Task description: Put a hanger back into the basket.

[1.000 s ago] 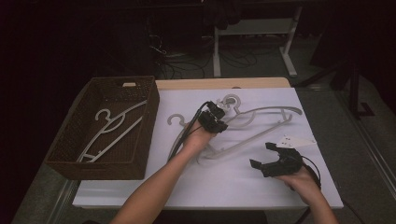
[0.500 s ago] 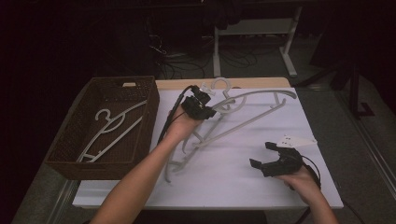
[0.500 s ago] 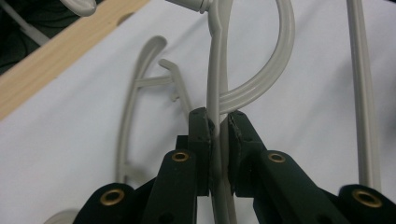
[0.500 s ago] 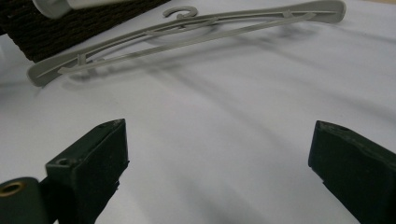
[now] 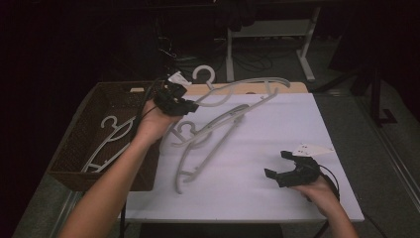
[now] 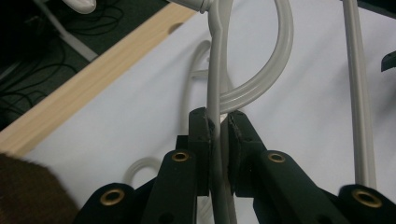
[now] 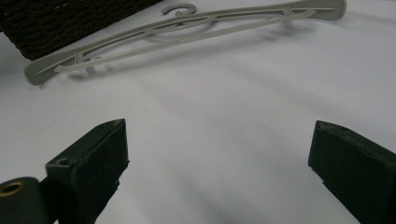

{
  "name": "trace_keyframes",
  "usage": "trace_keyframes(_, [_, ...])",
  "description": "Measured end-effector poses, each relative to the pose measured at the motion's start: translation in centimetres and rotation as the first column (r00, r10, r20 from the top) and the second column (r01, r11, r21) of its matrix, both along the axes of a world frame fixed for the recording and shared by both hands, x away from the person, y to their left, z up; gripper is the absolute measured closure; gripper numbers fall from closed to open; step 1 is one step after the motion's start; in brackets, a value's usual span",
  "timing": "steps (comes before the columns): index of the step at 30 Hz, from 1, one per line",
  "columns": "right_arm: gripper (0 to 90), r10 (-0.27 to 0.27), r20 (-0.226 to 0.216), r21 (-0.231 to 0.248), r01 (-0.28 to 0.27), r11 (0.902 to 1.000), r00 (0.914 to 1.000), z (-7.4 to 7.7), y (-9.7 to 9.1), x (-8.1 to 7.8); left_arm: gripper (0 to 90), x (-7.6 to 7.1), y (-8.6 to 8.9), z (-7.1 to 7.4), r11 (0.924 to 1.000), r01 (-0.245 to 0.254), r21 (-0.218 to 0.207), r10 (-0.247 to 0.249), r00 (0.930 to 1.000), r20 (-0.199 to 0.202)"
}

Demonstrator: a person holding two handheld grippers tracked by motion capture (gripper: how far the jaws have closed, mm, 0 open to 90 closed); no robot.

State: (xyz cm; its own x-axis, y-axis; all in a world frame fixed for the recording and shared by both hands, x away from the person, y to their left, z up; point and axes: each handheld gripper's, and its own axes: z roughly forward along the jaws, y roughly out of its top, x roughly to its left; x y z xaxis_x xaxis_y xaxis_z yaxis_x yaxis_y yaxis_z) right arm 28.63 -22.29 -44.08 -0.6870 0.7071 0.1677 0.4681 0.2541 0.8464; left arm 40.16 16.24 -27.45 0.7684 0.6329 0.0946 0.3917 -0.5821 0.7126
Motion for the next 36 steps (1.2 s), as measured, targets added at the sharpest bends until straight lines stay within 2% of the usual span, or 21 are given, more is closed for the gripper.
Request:
trace_keyframes(6, [4.5, -0.001, 0.002, -0.003, 0.001, 1.0, 1.0, 0.0, 0.1, 0.1, 81.8, -0.6, 4.9, 1.4, 0.9983, -0.056, -0.012, 0.057, 0.9981, 0.026])
trace_keyframes(11, [4.5, -0.005, -0.003, -0.007, 0.005, 1.0, 1.0, -0.1, 0.1, 0.1, 81.8, -1.0, 9.4, 2.0, 0.9949, -0.101, -0.008, 0.101, 0.9939, 0.045])
trace_keyframes(14, [4.5, -0.007, -0.004, -0.007, 0.007, 0.9999, 1.0, -0.1, 0.1, 0.2, 81.8, -1.2, 12.4, 2.1, 0.9884, -0.152, 0.004, 0.151, 0.9868, 0.057])
trace_keyframes(22, [4.6, -0.013, -0.012, -0.011, 0.013, 0.9999, 0.9998, -0.3, 0.0, 0.3, 81.8, -1.5, 18.9, 1.4, 0.9716, -0.236, 0.019, 0.234, 0.9691, 0.079])
trace_keyframes(25, [4.6, -0.014, -0.015, -0.016, 0.013, 0.9998, 0.9998, -0.3, 0.1, 0.3, 81.8, -1.6, 21.1, 0.6, 0.9623, -0.27, 0.036, 0.266, 0.9607, 0.079])
trace_keyframes(29, [4.6, -0.018, -0.017, -0.017, 0.018, 0.9997, 0.9997, -0.3, 0.1, 0.3, 81.8, -1.7, 23.8, -0.6, 0.9458, -0.32, 0.055, 0.316, 0.9461, 0.07])
trace_keyframes(32, [4.6, -0.02, -0.018, -0.018, 0.02, 0.9996, 0.9996, -0.4, 0.1, 0.3, 81.8, -2.0, 25.8, -1.2, 0.9299, -0.362, 0.068, 0.357, 0.9317, 0.065])
trace_keyframes(36, [4.6, -0.023, -0.02, -0.022, 0.022, 0.9995, 0.9995, -0.4, 0.1, 0.3, 81.9, -2.3, 27.7, -1.6, 0.9135, -0.398, 0.083, 0.394, 0.9169, 0.065])
